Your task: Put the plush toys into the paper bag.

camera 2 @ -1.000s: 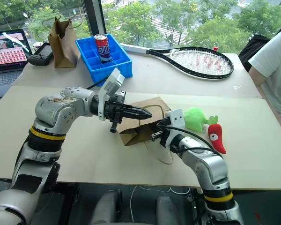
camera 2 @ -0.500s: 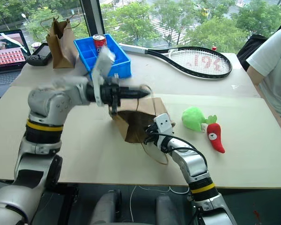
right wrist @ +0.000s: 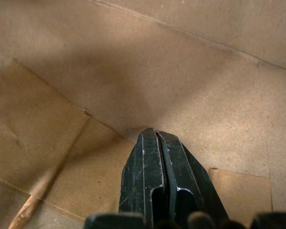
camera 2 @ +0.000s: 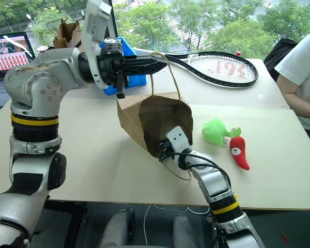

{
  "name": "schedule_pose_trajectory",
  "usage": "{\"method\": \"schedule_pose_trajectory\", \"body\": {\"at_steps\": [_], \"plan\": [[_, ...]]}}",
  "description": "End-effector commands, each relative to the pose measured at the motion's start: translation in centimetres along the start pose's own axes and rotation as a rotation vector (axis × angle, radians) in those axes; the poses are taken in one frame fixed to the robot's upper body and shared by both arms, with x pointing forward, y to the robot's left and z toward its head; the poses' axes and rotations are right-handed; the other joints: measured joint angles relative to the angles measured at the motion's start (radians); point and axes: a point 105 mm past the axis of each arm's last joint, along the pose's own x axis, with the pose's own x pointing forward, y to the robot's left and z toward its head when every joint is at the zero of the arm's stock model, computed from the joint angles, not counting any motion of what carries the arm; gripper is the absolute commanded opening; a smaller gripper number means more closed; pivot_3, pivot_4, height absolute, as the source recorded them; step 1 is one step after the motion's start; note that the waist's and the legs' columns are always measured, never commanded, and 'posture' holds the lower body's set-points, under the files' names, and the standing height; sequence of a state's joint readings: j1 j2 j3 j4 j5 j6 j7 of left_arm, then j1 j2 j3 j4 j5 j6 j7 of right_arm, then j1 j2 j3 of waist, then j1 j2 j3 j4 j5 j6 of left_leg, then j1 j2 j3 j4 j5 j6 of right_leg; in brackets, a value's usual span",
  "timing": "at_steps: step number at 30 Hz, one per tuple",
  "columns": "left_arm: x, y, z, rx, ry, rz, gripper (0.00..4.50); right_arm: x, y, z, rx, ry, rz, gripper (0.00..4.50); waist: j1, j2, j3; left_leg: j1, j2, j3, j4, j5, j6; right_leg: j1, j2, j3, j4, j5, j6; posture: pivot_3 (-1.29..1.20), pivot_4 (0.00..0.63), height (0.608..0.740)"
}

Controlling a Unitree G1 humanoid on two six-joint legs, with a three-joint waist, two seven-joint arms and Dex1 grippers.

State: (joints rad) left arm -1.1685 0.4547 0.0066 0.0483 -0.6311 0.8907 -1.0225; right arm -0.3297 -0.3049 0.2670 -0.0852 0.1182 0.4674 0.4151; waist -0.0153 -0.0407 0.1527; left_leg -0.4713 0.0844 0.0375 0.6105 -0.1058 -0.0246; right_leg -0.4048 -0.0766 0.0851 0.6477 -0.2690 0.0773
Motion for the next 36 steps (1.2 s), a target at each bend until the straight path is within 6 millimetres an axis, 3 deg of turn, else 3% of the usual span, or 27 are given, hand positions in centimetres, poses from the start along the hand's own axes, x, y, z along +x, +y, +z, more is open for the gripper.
{"method": "schedule_pose_trajectory", "body": {"at_steps": [1, 8, 13, 17, 22, 27, 29, 33, 36], "plan": [[-0.7, -0.2, 3.7, 0.116, -0.087, 0.023, 0.0, -0.4, -0.4, 0.2, -0.03, 0.008, -0.008, 0.05, 0.0, 0.0, 0.0, 0.0, 0.0, 0.0, 0.0, 0.0, 0.0, 0.0, 0.0, 0.0, 0.0, 0.0, 0.0, 0.0, 0.15, 0.736], [-0.6, -0.7, 2.1, 0.043, -0.085, 0.015, 0.0, -0.7, -1.2, 0.7, -0.049, -0.006, -0.023, 0.05, 0.0, 0.0, 0.0, 0.0, 0.0, 0.0, 0.0, 0.0, 0.0, 0.0, 0.0, 0.0, 0.0, 0.0, 0.0, 0.0, 0.15, 0.736], [-0.4, -1.0, -0.3, 0.01, -0.034, 0.018, 0.0, -1.6, -1.6, 4.6, -0.034, -0.156, 0.001, 0.05, 0.0, 0.0, 0.0, 0.0, 0.0, 0.0, 0.0, 0.0, 0.0, 0.0, 0.0, 0.0, 0.0, 0.0, 0.0, 0.0, 0.15, 0.736], [-0.2, -1.2, -1.5, -0.036, -0.03, 0.027, 0.0, -3.4, -1.3, 7.1, -0.024, -0.207, 0.073, 1.06, 0.0, 0.0, 0.0, 0.0, 0.0, 0.0, 0.0, 0.0, 0.0, 0.0, 0.0, 0.0, 0.0, 0.0, 0.0, 0.0, 0.15, 0.736], [-0.1, -2.0, -3.5, -0.087, 0.005, 0.01, 0.0, -6.0, -1.4, 9.7, -0.012, -0.25, 0.115, 2.87, 0.002, 0.0, 0.0, 0.0, 0.0, 0.0, 0.0, 0.0, 0.0, 0.0, 0.0, 0.0, 0.0, 0.0, 0.0, 0.0, 0.15, 0.736], [0.2, -1.7, -3.9, -0.111, -0.003, 0.031, 0.0, -9.4, -2.0, 11.9, 0.001, -0.289, 0.13, 4.49, 0.004, 0.0, 0.001, -0.001, 0.0, 0.0, 0.0, 0.0, 0.0, 0.001, 0.0, 0.0, 0.0, 0.0, 0.0, 0.0, 0.15, 0.736], [0.3, -1.8, -4.2, -0.122, -0.001, 0.033, 0.0, -11.0, -3.1, 12.8, 0.012, -0.314, 0.107, 4.49, 0.004, 0.001, 0.001, -0.001, 0.0, 0.0, 0.0, 0.0, 0.0, 0.0, 0.0, 0.0, 0.0, 0.0, 0.0, 0.0, 0.15, 0.736], [0.4, -1.8, -4.2, -0.128, -0.003, 0.037, 0.0, -13.9, -8.1, 13.0, 0.049, -0.308, -0.105, 4.49, 0.005, 0.0, 0.001, -0.001, 0.0, 0.0, 0.0, 0.0, 0.0, 0.001, -0.001, 0.0, -0.001, 0.0, 0.0, 0.0, 0.15, 0.736], [0.5, -1.9, -4.1, -0.134, -0.008, 0.038, 0.0, -15.2, -13.1, 8.7, 0.045, -0.089, -0.357, 4.49, 0.005, 0.0, 0.001, 0.0, 0.0, 0.0, 0.0, 0.0, 0.0, 0.001, -0.001, 0.0, -0.001, 0.0, 0.0, 0.0, 0.15, 0.736]]}}
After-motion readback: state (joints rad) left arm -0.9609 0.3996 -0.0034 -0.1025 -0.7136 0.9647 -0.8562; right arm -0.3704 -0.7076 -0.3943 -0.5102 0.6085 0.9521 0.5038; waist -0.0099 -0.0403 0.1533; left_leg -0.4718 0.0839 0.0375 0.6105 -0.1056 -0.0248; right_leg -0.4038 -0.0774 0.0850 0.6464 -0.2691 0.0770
